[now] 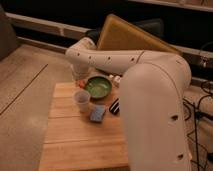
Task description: Place the pepper in the ceramic cup
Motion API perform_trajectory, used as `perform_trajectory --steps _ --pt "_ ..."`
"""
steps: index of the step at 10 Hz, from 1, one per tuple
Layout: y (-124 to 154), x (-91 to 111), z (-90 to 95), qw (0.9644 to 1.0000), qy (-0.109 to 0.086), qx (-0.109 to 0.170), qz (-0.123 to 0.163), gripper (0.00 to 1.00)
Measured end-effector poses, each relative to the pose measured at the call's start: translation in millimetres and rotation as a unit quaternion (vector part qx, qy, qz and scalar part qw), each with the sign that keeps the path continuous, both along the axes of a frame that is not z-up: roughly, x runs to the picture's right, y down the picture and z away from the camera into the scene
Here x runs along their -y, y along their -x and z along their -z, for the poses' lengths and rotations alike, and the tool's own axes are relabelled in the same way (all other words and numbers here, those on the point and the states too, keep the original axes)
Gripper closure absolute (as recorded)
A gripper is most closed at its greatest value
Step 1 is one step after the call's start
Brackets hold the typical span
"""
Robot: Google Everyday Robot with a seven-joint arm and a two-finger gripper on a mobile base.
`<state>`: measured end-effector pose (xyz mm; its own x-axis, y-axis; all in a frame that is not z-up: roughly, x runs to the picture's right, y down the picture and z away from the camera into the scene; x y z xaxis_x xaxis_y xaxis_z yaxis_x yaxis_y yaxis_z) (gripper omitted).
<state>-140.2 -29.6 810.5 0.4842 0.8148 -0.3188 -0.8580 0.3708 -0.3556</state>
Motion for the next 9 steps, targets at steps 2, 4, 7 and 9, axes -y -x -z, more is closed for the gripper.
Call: perform_trajectory --steps 2,4,7,9 --pt "-1.1 -15.3 -5.4 0.9997 0.021 -0.008 0.012 0.82" --pt "2.2 -28.1 -10.7 0.9986 0.040 -0.013 0.031 0.82" --pt "16.2 -40.8 -14.2 0.9965 0.061 -0.012 0.056 0.82" --pt "21.9 -49.9 -15.2 0.9941 0.076 -0.013 0.076 0.82"
